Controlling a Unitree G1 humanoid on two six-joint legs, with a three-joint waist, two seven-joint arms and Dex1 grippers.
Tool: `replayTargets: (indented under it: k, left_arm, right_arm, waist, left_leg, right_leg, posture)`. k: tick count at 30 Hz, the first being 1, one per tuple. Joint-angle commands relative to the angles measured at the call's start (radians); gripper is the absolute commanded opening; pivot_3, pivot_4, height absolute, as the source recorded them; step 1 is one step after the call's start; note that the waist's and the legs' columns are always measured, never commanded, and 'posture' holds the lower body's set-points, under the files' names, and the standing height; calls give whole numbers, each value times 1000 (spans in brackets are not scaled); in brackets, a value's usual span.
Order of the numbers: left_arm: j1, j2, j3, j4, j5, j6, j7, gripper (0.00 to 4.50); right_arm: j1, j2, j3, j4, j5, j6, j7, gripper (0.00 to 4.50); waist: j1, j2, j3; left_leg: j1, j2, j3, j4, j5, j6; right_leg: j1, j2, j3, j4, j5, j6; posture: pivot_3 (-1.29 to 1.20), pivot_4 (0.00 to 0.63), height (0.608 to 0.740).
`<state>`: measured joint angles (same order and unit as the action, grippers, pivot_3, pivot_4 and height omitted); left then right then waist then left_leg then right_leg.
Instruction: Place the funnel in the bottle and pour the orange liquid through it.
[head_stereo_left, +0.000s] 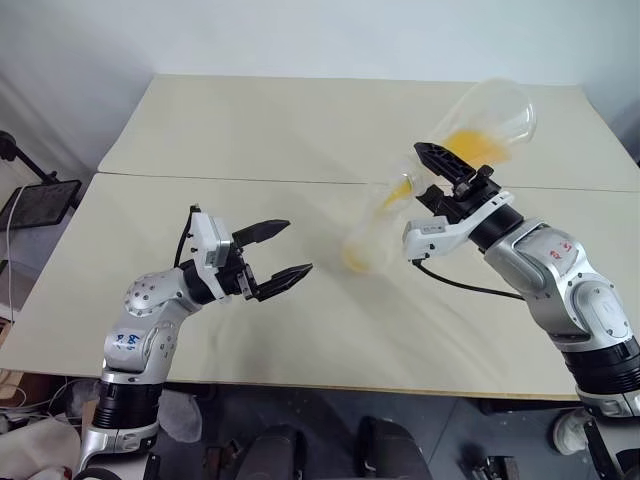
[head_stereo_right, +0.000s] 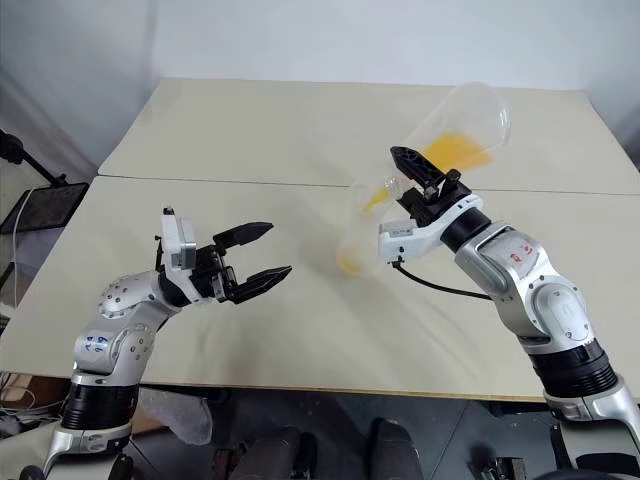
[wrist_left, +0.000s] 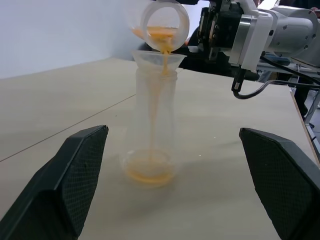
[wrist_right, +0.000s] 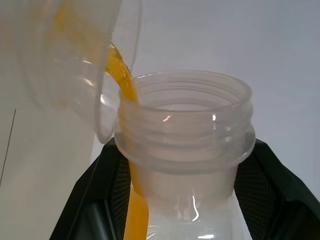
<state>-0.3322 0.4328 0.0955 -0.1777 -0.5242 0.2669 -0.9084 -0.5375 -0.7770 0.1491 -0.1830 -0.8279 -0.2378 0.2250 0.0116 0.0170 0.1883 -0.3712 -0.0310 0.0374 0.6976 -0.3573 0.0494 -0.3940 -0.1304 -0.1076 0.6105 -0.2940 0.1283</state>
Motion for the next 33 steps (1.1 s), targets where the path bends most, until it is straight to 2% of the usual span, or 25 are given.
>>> replayTargets:
  k: [1,33]
  left_arm:
    - [0,-5,0,-31,-10,-23,6,4500]
    - [8,-22,-8,-37,-7,-31,27,4500]
  right_arm:
    - [-21,-16,-41,-9,-20,-2,-29,2439]
    - [-65,-44,-33,50,-88,-68,-98,2439]
  waist:
    - [0,0,0]
    - [-10,0,0]
  left_leg:
    - [0,0,0,0,0,0]
    - [0,0,0,0,0,0]
  right_leg:
    - [0,0,0,0,0,0]
    - [0,0,0,0,0,0]
  posture:
    - [0,150,740]
    - [0,150,740]
